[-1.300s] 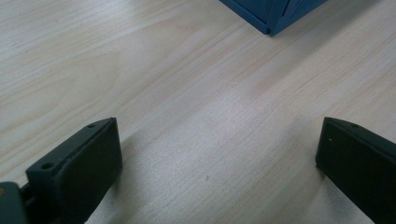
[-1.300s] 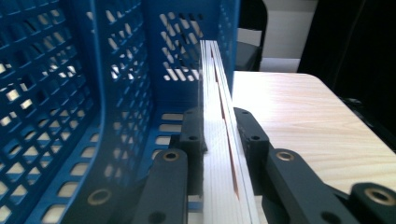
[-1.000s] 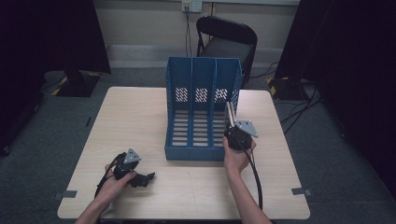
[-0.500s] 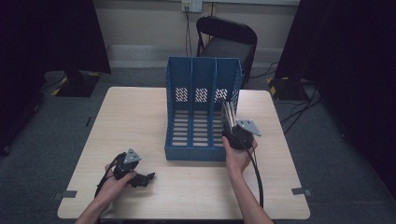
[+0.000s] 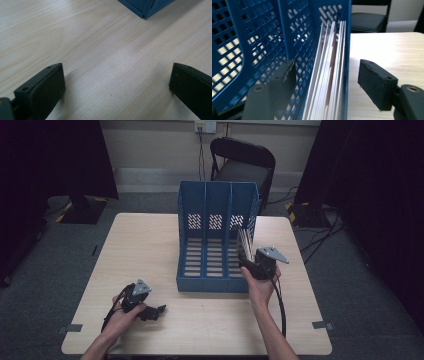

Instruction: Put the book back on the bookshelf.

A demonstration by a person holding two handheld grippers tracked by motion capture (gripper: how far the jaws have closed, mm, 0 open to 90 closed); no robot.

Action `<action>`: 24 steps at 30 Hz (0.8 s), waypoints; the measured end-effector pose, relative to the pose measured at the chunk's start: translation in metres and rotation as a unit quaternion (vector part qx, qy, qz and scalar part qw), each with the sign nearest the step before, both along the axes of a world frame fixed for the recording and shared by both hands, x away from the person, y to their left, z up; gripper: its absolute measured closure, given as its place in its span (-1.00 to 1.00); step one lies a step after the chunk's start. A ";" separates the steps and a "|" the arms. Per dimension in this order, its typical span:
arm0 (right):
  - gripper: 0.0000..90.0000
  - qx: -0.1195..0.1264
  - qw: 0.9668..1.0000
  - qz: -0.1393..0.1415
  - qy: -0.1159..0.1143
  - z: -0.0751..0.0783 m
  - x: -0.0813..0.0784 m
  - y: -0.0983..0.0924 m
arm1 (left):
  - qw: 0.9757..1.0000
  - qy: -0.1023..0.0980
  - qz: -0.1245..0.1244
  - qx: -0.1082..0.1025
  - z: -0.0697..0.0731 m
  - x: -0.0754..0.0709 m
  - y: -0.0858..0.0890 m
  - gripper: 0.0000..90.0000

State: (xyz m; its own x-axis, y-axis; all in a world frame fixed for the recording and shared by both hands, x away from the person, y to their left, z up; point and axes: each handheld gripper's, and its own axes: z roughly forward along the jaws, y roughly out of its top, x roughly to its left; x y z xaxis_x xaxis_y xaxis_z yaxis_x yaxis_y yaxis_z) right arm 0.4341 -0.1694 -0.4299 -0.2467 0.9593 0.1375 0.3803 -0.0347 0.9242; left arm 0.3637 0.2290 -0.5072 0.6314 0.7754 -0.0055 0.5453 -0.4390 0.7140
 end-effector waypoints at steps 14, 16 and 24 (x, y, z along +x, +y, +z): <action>-0.66 0.012 0.998 0.067 0.010 0.013 -0.014 -0.019 | 1.000 0.000 0.000 0.000 0.000 0.000 0.000 -1.00; -0.68 0.006 0.997 0.072 0.012 0.015 -0.017 -0.022 | 1.000 0.000 0.000 0.000 0.000 0.000 0.000 -1.00; -0.69 0.019 0.995 0.099 0.001 0.026 -0.033 -0.038 | 1.000 0.000 -0.002 -0.001 0.000 0.000 0.001 -1.00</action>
